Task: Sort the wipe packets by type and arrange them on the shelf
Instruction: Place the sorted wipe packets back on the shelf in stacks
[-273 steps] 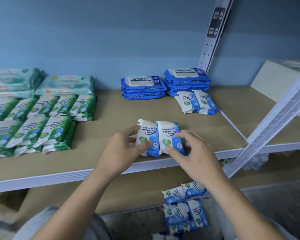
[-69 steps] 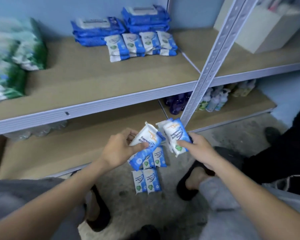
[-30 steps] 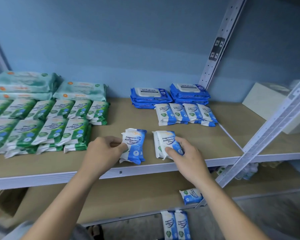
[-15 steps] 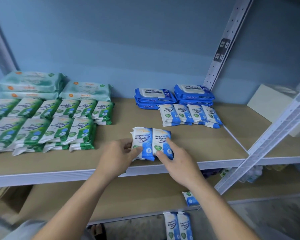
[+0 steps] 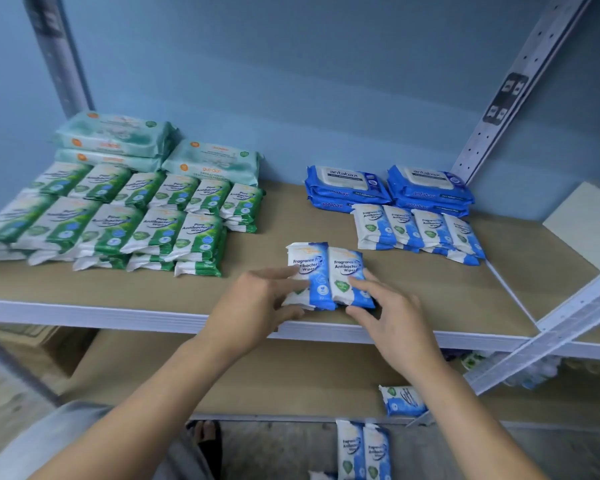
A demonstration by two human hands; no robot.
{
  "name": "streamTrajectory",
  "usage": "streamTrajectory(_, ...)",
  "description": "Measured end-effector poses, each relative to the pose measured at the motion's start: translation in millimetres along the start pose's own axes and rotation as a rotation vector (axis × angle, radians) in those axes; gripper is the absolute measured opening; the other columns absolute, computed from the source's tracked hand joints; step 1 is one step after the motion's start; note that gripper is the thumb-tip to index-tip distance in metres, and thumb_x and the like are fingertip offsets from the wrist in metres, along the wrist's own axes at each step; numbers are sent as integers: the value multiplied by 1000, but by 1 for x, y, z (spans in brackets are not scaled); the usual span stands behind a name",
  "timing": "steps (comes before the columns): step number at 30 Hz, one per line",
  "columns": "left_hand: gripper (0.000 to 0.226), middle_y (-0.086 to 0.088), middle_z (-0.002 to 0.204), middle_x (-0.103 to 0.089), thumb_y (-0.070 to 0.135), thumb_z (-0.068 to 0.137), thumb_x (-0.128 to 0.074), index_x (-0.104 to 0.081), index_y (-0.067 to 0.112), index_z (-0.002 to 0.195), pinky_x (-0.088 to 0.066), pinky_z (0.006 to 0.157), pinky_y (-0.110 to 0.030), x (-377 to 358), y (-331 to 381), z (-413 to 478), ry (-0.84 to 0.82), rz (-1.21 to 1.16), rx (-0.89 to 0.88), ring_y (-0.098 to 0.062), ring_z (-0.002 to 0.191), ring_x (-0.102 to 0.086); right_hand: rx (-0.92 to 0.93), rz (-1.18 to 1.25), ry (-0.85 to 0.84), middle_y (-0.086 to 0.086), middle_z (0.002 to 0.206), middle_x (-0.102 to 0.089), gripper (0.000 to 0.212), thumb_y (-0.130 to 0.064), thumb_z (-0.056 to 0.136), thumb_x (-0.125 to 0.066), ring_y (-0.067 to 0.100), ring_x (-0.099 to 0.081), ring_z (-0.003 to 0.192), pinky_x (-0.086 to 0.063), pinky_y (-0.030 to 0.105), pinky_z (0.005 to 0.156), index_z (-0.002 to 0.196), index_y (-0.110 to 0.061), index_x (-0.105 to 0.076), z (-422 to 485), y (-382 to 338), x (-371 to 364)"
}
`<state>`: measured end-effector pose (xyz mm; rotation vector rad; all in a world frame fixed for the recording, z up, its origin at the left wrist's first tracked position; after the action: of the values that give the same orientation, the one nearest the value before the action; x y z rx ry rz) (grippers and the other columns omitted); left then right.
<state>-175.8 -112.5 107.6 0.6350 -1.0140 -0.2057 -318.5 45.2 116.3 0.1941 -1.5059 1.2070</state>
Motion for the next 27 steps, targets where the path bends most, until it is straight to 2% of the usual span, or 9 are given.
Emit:
streamTrajectory(3, 40, -2, 127, -69, 44, 76, -76, -77, 27, 112, -59, 79, -33, 1, -12, 3, 46, -6, 21, -7, 76, -68, 38, -4, 17, -12, 148, -47, 48, -21, 87, -78, 4, -54, 124, -25, -11, 85, 132, -29, -65, 11, -3, -4)
streamTrajectory(5, 41, -2, 125, -70, 45, 76, -74, -77, 27, 113, -59, 83, -35, -1, -18, 8, 68, 24, 17, -13, 97, -73, 45, -9, 27, -7, 147, -50, 48, -20, 84, -80, 9, -62, 116, -30, -8, 85, 129, -27, -68, 20, -4, -6)
streamTrajectory(7, 42, -2, 124, -70, 44, 76, -73, -77, 25, 114, -59, 83, -35, -3, -22, 14, 93, 52, 10, -14, 106, -71, 73, -47, 41, -7, 145, -52, 46, -21, 83, -81, 10, -63, 113, -31, -4, 87, 128, -25, -69, 29, -5, -8)
streamTrajectory(9, 43, 0, 123, -70, 44, 76, -73, -76, 24, 115, -60, 82, -35, -3, -25, 20, 108, 68, 11, -13, 106, -71, 103, -107, 52, -6, 143, -54, 45, -22, 83, -81, 13, -66, 106, -36, 5, 88, 127, -25, -69, 39, -7, -8)
streamTrajectory(12, 41, -2, 127, -68, 40, 80, -78, -74, 24, 118, -58, 86, -37, -5, -29, 36, 104, 90, 22, -15, 104, -71, 130, -168, 61, 1, 140, -59, 45, -24, 83, -81, 22, -63, 116, -43, 23, 98, 127, -23, -69, 58, -6, -9)
streamTrajectory(15, 41, -4, 128, -67, 36, 83, -79, -72, 25, 122, -55, 92, -35, -9, -38, 59, 70, 120, 16, -16, 114, -67, 184, -291, 103, 6, 125, -69, 44, -26, 80, -83, 27, -59, 115, -38, 39, 102, 122, -20, -72, 81, -4, -12)
streamTrajectory(18, 43, -5, 135, -62, 36, 85, -76, -69, 26, 126, -52, 97, -36, -14, -47, 83, 30, 154, 30, -23, 116, -66, 196, -370, 150, 5, 116, -73, 41, -26, 79, -83, 29, -57, 111, -33, 40, 100, 118, -19, -74, 99, -3, -9)
streamTrajectory(22, 53, -3, 138, -59, 49, 82, -63, -66, 28, 131, -50, 98, -40, -22, -53, 111, 3, 158, 60, -31, 117, -64, 196, -390, 228, 13, 115, -71, 38, -23, 80, -82, 37, -53, 112, -32, 44, 105, 117, -15, -75, 116, -3, -1)
streamTrajectory(27, 49, 0, 143, -56, 36, 89, -73, -61, 30, 136, -44, 105, -40, -31, -63, 142, -5, 209, 71, -30, 125, -58, 150, -426, 191, 6, 126, -68, 43, -29, 86, -76, 29, -52, 120, -25, 43, 113, 127, -22, -68, 147, 16, -7)
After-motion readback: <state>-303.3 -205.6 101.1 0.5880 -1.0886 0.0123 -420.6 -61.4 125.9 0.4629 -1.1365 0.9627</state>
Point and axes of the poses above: each hand's wrist, its own z-axis towards the middle knuckle, its own x-axis out of the back of the hand, y = z × x, the point moved 7 cm from there along z, towards the middle knuckle
